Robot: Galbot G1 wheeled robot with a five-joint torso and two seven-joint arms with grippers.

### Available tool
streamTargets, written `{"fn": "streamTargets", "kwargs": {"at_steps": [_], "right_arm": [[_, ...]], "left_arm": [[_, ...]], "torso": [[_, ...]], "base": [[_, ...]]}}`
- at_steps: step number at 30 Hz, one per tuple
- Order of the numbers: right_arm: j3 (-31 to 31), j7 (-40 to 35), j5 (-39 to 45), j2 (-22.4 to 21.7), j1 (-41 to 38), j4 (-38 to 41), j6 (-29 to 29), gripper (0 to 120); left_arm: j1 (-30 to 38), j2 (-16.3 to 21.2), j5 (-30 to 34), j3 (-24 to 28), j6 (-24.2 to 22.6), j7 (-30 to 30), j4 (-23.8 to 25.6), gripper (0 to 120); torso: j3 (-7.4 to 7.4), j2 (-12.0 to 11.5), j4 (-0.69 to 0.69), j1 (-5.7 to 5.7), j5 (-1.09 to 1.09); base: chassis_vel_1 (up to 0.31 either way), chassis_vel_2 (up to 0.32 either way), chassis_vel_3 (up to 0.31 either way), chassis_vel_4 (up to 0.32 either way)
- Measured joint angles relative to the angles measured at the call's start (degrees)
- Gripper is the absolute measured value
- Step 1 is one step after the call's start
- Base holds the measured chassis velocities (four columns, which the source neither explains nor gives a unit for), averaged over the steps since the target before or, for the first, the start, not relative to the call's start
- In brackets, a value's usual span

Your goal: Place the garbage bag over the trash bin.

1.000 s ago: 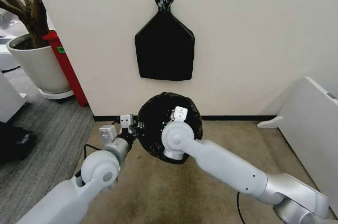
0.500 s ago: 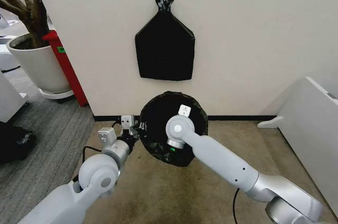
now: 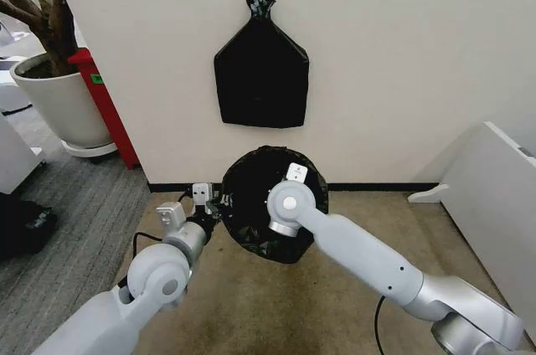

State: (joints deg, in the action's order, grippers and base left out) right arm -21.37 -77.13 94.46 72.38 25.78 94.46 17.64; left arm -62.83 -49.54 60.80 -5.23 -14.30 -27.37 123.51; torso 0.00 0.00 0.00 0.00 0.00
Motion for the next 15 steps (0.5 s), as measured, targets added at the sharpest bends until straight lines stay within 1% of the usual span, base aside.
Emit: {"fn": "streamTargets", "kwargs": {"at_steps": [6, 11, 15], "right_arm": [[1.0, 1.2, -0.7, -0.9, 1.1, -1.1, 0.9, 0], [1.1, 1.4, -0.8, -0.7, 1.8, -0.8, 0.9, 0], [-0.1, 0.6, 0.1, -0.7, 0.8, 2.5, 0.0, 0]], "left_arm": [[-0.8, 0.1, 0.0, -0.5, 0.1, 0.2, 0.8, 1], [-0.7, -0.3, 0.0, -0.4, 0.1, 0.0, 0.6, 1], [-0.2, -0.6, -0.2, -0.1, 0.1, -0.2, 0.0, 0]], "torso": [[0.0, 0.0, 0.0, 0.0, 0.0], [0.0, 0.0, 0.0, 0.0, 0.0], [0.0, 0.0, 0.0, 0.0, 0.0]], "base": [[0.0, 0.0, 0.0, 0.0], [0.0, 0.0, 0.0, 0.0], [0.0, 0.0, 0.0, 0.0]]}}
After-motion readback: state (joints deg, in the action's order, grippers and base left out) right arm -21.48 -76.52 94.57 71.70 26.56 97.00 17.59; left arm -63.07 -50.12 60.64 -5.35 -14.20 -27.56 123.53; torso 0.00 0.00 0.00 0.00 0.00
